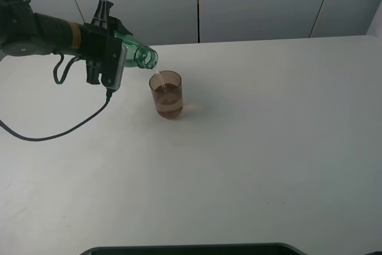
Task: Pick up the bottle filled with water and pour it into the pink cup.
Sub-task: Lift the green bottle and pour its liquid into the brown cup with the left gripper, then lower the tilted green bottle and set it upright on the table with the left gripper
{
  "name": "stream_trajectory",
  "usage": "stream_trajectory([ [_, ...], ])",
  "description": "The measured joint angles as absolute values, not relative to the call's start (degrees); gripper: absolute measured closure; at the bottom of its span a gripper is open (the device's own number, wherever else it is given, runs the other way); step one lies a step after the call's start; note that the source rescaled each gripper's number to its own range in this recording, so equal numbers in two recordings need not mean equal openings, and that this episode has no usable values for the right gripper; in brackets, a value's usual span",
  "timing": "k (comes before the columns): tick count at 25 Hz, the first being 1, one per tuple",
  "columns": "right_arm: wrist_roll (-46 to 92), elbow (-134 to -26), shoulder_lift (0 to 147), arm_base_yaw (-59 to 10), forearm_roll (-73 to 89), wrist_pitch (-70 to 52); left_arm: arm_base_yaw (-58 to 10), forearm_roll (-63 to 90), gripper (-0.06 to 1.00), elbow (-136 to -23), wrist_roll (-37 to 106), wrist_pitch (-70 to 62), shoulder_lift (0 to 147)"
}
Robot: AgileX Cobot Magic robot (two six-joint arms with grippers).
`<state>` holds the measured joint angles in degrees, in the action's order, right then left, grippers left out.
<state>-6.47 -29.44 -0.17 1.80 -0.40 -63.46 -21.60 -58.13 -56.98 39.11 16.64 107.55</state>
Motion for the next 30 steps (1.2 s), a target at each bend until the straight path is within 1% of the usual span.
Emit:
stream_trajectory([
  [5,-6.5,-29.4,-0.2,1.8,-0.4,-63.5,-21.6,-52.3,0.94,-57.0,38.7,20.7,107.6],
  [8,-6.5,-29.4,-0.2,1.8,-0.4,-63.5,-21.6,-49.7,0.94,-57.1,35.3,24.0,107.6],
  [16,-6.5,-29.4,-0.2,1.8,-0.4,-63.5,-21.6,-43.1,0.94,-57.1,16.6,35.5,107.6],
  [20,-6.4,-29.4,-0.2,1.8,-0.4,-63.5,-21.7,-37.3,0.94,-56.8,7.4,37.0,106.6],
  [23,-6.4,-29.4,-0.2,1.8,-0.4,-63.5,-21.7,-30.5,0.94,-54.6,4.2,38.7,105.1],
  [30,-6.4,-29.4,-0.2,1.8,-0.4,-63.5,-21.7,-13.1,0.94,-44.1,3.4,50.1,102.9],
])
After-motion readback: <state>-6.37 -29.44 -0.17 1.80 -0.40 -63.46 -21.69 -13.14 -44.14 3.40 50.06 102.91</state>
